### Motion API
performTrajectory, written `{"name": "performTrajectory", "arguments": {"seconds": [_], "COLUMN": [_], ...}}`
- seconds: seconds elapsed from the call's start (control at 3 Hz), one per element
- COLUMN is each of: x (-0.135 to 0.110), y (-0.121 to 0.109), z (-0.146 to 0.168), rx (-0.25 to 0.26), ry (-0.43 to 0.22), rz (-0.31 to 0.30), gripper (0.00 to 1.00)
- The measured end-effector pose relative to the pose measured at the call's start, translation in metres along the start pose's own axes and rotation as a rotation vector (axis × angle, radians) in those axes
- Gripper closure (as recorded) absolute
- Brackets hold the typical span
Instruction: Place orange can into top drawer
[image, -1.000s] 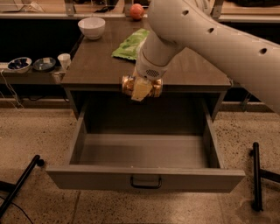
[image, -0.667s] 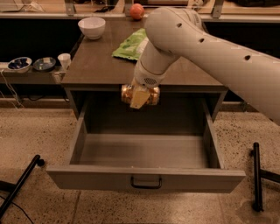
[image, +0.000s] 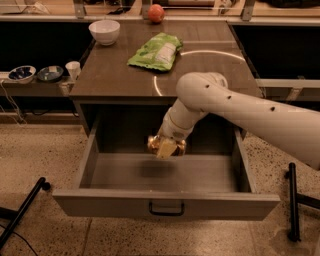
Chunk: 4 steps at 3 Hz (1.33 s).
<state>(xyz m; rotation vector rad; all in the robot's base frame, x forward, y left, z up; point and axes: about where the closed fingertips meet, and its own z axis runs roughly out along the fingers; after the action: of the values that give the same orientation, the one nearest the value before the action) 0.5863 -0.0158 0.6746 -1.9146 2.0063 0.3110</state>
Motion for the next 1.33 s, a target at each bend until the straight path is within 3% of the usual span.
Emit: {"name": "performTrajectory", "arguments": {"seconds": [0.33, 0.67, 1.33], "x": [0.019, 0.019, 0.031], "y": [0.008, 0.006, 0.013], "z": [0.029, 0.030, 0.046], "rx": [0.009, 0.019, -0.026], "ry": [-0.041, -0.047, -0.071], "rz": [-0.010, -0.009, 0.008], "gripper": [1.00, 0.82, 0.35]}}
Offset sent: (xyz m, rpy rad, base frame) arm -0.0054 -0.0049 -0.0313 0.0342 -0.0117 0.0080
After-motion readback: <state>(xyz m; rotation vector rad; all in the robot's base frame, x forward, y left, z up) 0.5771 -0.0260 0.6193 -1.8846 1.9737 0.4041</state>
